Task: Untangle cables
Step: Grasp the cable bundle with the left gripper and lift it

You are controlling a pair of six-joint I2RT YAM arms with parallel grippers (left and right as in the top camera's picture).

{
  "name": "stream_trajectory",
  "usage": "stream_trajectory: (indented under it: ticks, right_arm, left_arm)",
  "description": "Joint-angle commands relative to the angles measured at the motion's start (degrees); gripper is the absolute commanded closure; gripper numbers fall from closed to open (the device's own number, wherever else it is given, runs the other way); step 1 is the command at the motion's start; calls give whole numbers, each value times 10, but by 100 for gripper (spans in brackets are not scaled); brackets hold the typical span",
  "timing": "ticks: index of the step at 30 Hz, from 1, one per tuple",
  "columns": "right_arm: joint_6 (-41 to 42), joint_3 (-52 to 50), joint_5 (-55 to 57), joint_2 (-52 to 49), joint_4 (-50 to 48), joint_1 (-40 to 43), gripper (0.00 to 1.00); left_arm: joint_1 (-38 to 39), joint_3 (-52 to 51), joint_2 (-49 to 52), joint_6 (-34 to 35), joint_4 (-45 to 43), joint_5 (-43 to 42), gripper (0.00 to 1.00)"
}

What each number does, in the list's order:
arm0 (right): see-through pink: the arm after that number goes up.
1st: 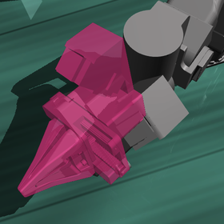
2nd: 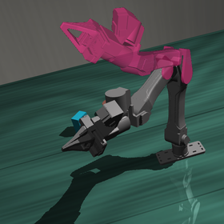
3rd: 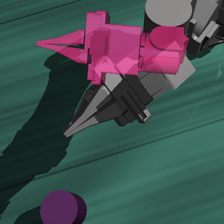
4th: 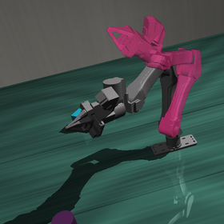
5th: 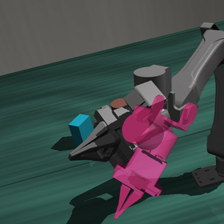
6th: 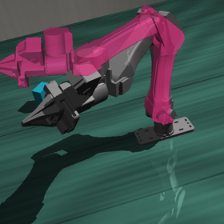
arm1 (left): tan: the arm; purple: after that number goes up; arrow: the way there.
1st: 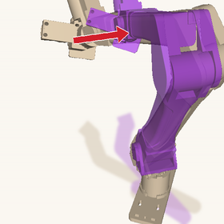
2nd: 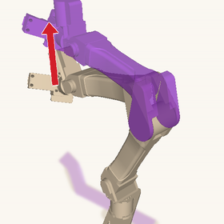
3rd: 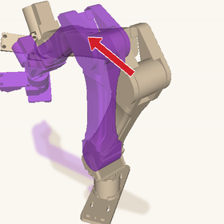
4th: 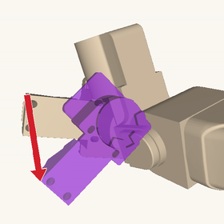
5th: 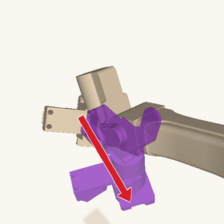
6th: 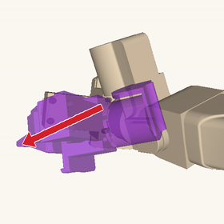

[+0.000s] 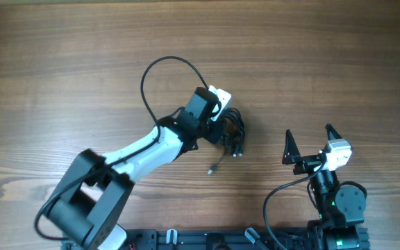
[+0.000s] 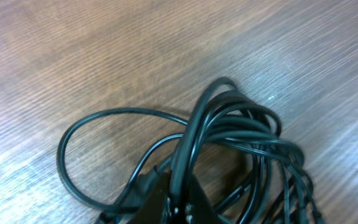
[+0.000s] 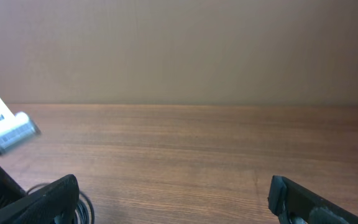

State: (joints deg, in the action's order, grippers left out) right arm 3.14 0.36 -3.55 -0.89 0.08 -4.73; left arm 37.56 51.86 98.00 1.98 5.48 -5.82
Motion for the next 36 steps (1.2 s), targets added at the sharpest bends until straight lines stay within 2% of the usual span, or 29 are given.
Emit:
stream_trajectory:
  ticks: [1,7,13,36]
  right_arm:
    - [0,-1,1,5,-1,-2,0]
    - [0,-1,1,5,-1,-2,0]
    - [0,-1,1,5,-1,-2,0]
    - [0,-1,1,5,-1,-2,0]
  left_arm:
    - [0,6,-70,-2,43,-3,96]
    - [0,6,-149,0,114,-3,96]
    - [0,6,-162,-1,165,-3,96]
    - [0,6,-163,2,145,10,96]
